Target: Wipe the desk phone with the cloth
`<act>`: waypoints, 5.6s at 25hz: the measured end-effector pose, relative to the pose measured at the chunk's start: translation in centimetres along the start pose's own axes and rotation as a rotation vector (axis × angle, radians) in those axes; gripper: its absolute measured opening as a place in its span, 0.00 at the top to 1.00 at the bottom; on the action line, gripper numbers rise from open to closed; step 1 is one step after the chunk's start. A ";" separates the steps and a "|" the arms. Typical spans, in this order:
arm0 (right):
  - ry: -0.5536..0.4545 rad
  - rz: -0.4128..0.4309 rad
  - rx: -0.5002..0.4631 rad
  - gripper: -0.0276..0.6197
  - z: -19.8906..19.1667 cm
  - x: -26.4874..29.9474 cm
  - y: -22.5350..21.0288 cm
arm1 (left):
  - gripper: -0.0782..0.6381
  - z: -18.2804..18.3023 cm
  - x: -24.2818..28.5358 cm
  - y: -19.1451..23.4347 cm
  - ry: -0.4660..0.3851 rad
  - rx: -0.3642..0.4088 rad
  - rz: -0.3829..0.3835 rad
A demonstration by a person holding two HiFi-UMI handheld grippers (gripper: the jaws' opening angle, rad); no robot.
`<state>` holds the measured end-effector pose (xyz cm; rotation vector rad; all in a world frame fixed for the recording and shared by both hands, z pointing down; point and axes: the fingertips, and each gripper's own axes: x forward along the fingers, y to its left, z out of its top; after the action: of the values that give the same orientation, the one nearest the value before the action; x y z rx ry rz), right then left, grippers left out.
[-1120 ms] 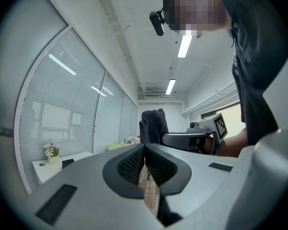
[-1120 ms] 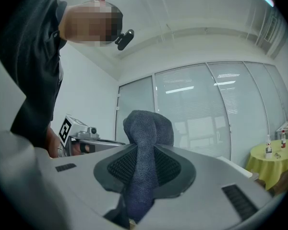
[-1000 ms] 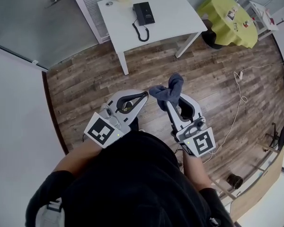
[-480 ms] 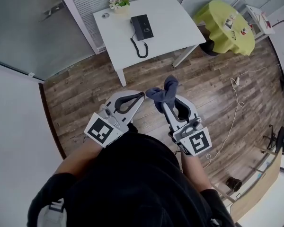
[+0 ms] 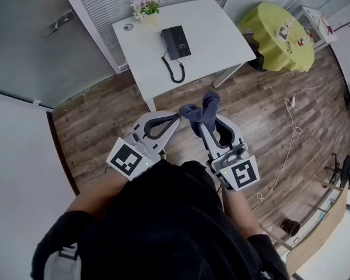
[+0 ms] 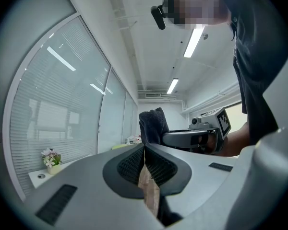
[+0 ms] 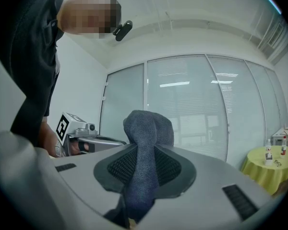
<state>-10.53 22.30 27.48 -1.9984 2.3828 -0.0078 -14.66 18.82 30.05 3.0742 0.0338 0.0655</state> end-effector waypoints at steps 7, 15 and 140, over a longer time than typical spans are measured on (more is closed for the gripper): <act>0.033 -0.004 0.011 0.81 -1.0 0.8 -2.5 | 0.88 -0.8 2.2 1.7 0.024 -0.011 -0.008; 0.029 0.003 0.035 0.81 -1.7 1.4 -8.6 | 0.88 -0.2 7.1 3.2 0.033 0.000 0.038; 0.584 0.669 -0.847 0.81 -35.4 41.2 -28.3 | 0.88 -20.6 18.4 42.3 0.233 -0.295 0.859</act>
<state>9.16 -23.79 62.67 -1.3286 3.8089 0.6004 3.72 -21.64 54.18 2.5367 -1.1502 0.4183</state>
